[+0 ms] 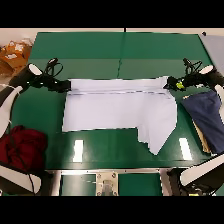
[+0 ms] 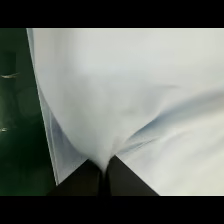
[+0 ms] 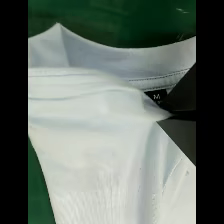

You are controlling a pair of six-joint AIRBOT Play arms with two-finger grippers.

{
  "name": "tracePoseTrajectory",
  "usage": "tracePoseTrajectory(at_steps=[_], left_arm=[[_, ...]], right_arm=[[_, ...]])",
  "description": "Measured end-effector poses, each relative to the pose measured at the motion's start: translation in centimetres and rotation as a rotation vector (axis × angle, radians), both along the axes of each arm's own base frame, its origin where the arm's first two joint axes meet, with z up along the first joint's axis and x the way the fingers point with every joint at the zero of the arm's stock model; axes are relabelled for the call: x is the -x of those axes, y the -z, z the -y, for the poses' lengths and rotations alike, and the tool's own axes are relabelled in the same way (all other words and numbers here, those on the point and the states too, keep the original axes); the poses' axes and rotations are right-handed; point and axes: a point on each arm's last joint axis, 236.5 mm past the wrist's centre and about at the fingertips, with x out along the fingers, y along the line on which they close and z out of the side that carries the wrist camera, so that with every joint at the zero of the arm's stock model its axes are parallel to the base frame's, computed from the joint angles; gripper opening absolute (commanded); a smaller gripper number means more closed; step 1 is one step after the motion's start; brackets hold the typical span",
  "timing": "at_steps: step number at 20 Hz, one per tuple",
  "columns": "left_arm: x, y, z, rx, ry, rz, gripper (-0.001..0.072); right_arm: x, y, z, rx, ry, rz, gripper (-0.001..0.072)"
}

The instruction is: Fold the shirts.

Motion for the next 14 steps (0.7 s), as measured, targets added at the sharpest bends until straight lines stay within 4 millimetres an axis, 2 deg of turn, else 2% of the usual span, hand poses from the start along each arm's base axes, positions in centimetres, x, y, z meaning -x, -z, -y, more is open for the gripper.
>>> tracePoseTrajectory(at_steps=[1, 4, 5, 6, 7, 8, 11, 14], left_arm=[[0.3, 0.1, 0.1, 0.004, -0.001, -0.017, 0.0494], [1.6, -0.1, 0.1, 0.019, -0.013, -0.093, 0.049], [2.2, -0.3, -0.2, 0.023, -0.017, -0.128, 0.0446], [2.8, -0.7, -0.6, 0.031, -0.025, -0.167, 0.0175], [3.6, -1.2, -1.0, 0.04, -0.027, -0.212, 0.0022], [4.6, -1.5, -1.3, 0.048, -0.023, -0.26, 0.0016], [7.6, -2.7, -1.9, 0.057, -0.006, -0.381, 0.0015], [10.6, -3.7, -2.4, 0.008, 0.002, -0.434, 0.0014]], right_arm=[[0.1, -0.1, 0.0, 0.0, -0.004, -0.003, 0.0336], [0.4, -0.9, 0.9, 0.0, 0.004, -0.026, 0.0345], [0.8, -1.4, 1.6, 0.007, 0.014, -0.044, 0.0276], [1.3, -1.9, 2.3, 0.013, 0.027, -0.063, 0.0113], [2.0, -2.6, 3.0, 0.017, 0.042, -0.083, 0.0053], [2.7, -3.1, 3.6, 0.018, 0.055, -0.105, 0.0014], [5.5, -4.9, 4.8, 0.015, 0.107, -0.16, 0.0014], [9.7, -5.7, 5.2, 0.034, 0.145, -0.222, 0.0013]])
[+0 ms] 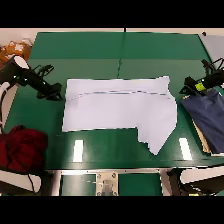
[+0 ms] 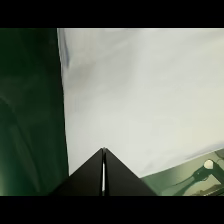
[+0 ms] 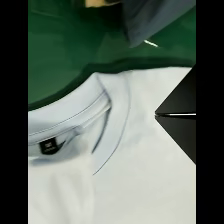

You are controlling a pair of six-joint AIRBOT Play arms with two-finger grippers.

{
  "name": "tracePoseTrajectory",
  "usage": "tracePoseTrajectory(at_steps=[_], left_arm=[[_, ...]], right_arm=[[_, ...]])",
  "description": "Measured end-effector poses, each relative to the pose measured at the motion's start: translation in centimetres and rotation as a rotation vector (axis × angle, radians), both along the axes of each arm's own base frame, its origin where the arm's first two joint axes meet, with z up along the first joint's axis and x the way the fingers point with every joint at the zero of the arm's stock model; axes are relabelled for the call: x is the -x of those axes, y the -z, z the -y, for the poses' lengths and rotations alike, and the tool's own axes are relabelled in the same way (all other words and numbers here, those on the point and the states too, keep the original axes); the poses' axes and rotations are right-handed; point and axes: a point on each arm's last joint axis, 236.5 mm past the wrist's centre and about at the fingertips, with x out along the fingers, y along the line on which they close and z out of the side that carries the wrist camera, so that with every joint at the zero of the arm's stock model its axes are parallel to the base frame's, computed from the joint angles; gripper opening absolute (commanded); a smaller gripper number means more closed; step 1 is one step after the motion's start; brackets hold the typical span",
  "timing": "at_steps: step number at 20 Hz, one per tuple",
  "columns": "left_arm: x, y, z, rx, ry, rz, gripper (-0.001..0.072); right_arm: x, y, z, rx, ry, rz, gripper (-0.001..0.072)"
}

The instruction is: Fold the shirts.

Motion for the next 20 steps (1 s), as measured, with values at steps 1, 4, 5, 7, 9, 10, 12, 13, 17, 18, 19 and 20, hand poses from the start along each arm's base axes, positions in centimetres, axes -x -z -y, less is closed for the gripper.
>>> tracePoseTrajectory(at_steps=[1, 4, 5, 7, 9, 10, 12, 13, 17, 18, 19, 20], left_arm=[[1.2, -0.4, -0.1, -0.022, 0.004, -0.003, 0.0014], [5.4, -1.2, 0.4, -0.073, -0.012, 0.03, 0.0014], [6.9, -1.4, 0.8, -0.085, -0.024, 0.055, 0.0015], [9.4, -1.2, 2.0, -0.1, -0.048, 0.116, 0.002], [11.4, -0.4, 3.1, -0.107, -0.07, 0.164, 0.0569], [12.2, 0.1, 3.7, -0.104, -0.086, 0.174, 0.0622], [13.2, 1.6, 4.4, -0.104, -0.129, 0.182, 0.0622], [13.4, 2.3, 4.7, -0.101, -0.154, 0.194, 0.0621], [13.3, 4.3, 5.6, -0.064, -0.261, 0.233, 0.0613], [13.3, 4.8, 5.8, -0.05, -0.287, 0.236, 0.0613], [13.1, 5.1, 5.9, -0.04, -0.309, 0.239, 0.0613], [13.1, 5.6, 6.1, -0.032, -0.33, 0.23, 0.0613]], right_arm=[[2.0, 0.0, 0.3, 0.019, 0.018, -0.031, 0.0013], [8.7, 0.7, 0.9, 0.075, 0.099, -0.122, 0.0014], [11.0, 1.1, 0.8, 0.088, 0.136, -0.142, 0.0014], [14.9, 2.4, 0.0, 0.102, 0.193, -0.165, 0.0046], [17.8, 3.9, -1.3, 0.098, 0.232, -0.17, 0.0354], [18.8, 4.6, -2.1, 0.084, 0.247, -0.175, 0.0367], [20.0, 6.0, -3.7, 0.043, 0.28, -0.175, 0.0368], [20.3, 6.5, -4.4, 0.019, 0.294, -0.172, 0.037], [20.7, 8.1, -6.8, -0.065, 0.353, -0.155, 0.0444], [20.7, 8.3, -7.2, -0.083, 0.368, -0.151, 0.0444], [20.8, 8.5, -7.4, -0.092, 0.376, -0.149, 0.0444], [20.9, 8.8, -7.6, -0.1, 0.382, -0.152, 0.0444]])
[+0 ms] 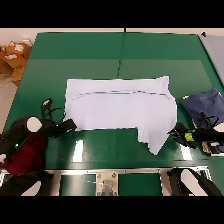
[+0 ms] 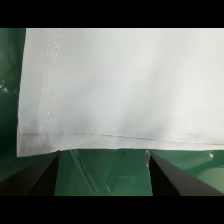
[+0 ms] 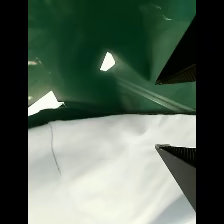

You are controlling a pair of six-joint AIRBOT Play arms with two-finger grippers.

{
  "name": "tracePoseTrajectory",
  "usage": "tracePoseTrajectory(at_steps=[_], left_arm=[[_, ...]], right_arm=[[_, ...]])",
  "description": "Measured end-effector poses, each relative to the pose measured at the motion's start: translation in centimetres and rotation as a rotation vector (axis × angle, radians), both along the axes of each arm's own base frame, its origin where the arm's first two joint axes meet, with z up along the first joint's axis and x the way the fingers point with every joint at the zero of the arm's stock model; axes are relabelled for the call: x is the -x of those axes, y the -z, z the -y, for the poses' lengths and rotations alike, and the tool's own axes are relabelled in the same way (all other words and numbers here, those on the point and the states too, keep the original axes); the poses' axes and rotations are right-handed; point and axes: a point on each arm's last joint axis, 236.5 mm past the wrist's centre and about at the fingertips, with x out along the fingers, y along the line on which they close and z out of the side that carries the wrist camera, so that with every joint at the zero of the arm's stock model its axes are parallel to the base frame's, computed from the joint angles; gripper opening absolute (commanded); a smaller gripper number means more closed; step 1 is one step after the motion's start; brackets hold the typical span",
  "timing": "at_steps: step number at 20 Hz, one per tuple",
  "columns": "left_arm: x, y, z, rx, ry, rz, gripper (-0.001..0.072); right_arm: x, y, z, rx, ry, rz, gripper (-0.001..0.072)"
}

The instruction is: Fold the shirts.

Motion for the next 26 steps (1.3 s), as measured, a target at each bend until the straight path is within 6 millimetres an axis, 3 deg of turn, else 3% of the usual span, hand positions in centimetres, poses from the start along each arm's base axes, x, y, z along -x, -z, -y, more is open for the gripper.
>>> tracePoseTrajectory(at_steps=[3, 4, 5, 6, 8, 9, 10, 12, 17, 21, 26], left_arm=[[0.0, 0.9, 0.9, 0.051, -0.039, -0.028, 0.0612], [-0.2, 1.1, 1.2, 0.065, -0.049, -0.027, 0.0549], [-0.3, 1.3, 1.3, 0.07, -0.053, -0.027, 0.0395], [-0.3, 1.5, 1.3, 0.07, -0.056, -0.026, 0.0351], [-0.9, 1.6, 1.3, 0.074, -0.067, -0.005, 0.0348], [-1.4, 1.5, 1.2, 0.073, -0.075, 0.015, 0.0149], [-2.0, 1.5, 1.0, 0.067, -0.085, 0.039, 0.0017], [-2.9, 1.3, 0.6, 0.055, -0.092, 0.08, 0.0017], [-4.0, 0.0, -0.1, -0.012, -0.011, 0.116, 0.0016], [-3.0, -1.2, -2.4, -0.143, 0.117, 0.053, 0.0016], [0.1, -1.1, -4.0, -0.222, 0.234, -0.079, 0.0016]], right_arm=[[-0.1, 0.3, -0.4, -0.014, 0.02, 0.009, 0.0444], [-0.2, 0.4, -0.5, -0.019, 0.027, 0.013, 0.0443], [-0.4, 0.3, -0.6, -0.025, 0.035, 0.02, 0.0443], [-0.5, 0.4, -0.8, -0.032, 0.04, 0.025, 0.0408], [-1.0, 0.5, -1.4, -0.047, 0.038, 0.033, 0.0289], [-1.1, 0.6, -1.9, -0.055, 0.03, 0.033, 0.0229], [-1.4, 0.7, -2.4, -0.065, 0.017, 0.037, 0.0159], [-2.2, 0.8, -3.5, -0.079, -0.019, 0.062, 0.0015], [-4.9, -1.1, -3.4, -0.056, -0.104, 0.145, 0.0014], [-3.5, -2.2, -1.9, -0.004, -0.141, 0.083, 0.0013], [-0.6, -3.0, 0.1, 0.083, -0.149, -0.019, 0.0013]])
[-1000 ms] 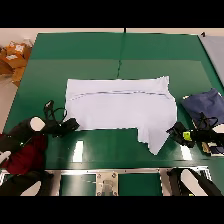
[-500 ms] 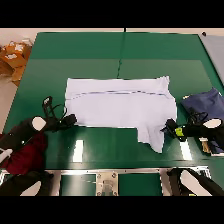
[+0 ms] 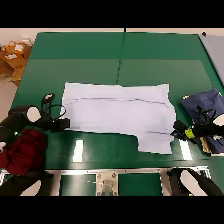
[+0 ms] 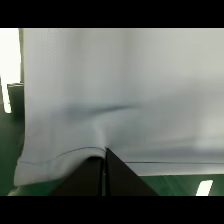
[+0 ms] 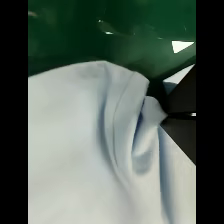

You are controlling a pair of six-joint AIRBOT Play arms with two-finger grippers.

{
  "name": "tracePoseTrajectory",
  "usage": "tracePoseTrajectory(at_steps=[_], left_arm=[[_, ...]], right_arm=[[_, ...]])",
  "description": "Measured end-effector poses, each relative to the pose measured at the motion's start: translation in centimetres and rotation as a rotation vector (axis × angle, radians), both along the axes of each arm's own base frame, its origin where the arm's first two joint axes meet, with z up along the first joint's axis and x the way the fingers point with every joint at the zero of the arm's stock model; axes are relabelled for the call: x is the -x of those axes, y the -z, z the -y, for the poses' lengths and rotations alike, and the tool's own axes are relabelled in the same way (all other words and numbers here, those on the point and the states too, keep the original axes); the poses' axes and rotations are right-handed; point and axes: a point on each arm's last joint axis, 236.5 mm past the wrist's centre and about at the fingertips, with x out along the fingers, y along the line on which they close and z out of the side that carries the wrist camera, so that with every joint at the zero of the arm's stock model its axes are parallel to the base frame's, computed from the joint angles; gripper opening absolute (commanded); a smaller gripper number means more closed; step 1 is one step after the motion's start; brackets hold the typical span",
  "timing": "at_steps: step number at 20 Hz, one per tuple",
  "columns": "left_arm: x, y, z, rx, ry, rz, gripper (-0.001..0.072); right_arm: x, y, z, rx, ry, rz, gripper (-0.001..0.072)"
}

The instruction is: Fold the shirts.

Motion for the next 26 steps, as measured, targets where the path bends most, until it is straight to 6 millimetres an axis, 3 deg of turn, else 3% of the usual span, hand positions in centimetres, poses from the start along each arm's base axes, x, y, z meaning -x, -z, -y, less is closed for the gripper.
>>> tracePoseTrajectory(at_steps=[2, 4, 7, 11, 14, 18, 19, 20, 21, 23, 24, 26], left_arm=[[0.1, -0.3, -0.2, -0.01, 0.02, -0.008, 0.0015], [-1.0, -1.3, 0.0, -0.008, 0.029, 0.025, 0.0015], [-4.2, -3.2, 0.4, -0.004, 0.038, 0.102, 0.0015], [-10.3, -5.3, 1.2, -0.002, 0.052, 0.183, 0.0015], [-15.1, -5.2, 1.9, -0.005, 0.065, 0.211, 0.0016], [-20.8, -3.1, 2.8, -0.009, 0.074, 0.222, 0.0019], [-22.1, -2.5, 2.9, -0.01, 0.079, 0.235, 0.0227], [-23.3, -2.3, 3.2, -0.004, 0.08, 0.257, 0.0552], [-24.5, -2.2, 3.5, 0.006, 0.076, 0.282, 0.0644], [-26.0, -2.2, 3.8, 0.019, 0.067, 0.315, 0.0646], [-26.6, -2.6, 3.6, 0.023, 0.061, 0.33, 0.0645], [-26.9, -2.9, 2.8, 0.02, 0.053, 0.314, 0.0646]], right_arm=[[-0.4, -0.9, 0.4, 0.016, 0.009, 0.017, 0.0013], [-2.2, -2.7, 0.3, 0.011, 0.016, 0.085, 0.0013], [-7.0, -6.0, -0.3, 0.007, 0.004, 0.231, 0.0013], [-13.8, -9.0, -0.6, -0.001, -0.021, 0.346, 0.0014], [-18.6, -8.9, -0.6, -0.008, -0.037, 0.364, 0.0014], [-24.5, -6.1, -0.6, -0.009, -0.046, 0.366, 0.0017], [-25.7, -5.1, -0.7, -0.011, -0.046, 0.361, 0.0089], [-26.8, -4.2, -0.6, -0.013, -0.043, 0.356, 0.0208], [-27.6, -3.4, -0.5, -0.011, -0.042, 0.353, 0.0309], [-28.8, -2.3, -0.2, -0.008, -0.057, 0.352, 0.0432], [-29.3, -2.4, 0.2, -0.007, -0.067, 0.357, 0.0527], [-29.4, -2.8, 1.8, -0.004, -0.098, 0.35, 0.0586]])
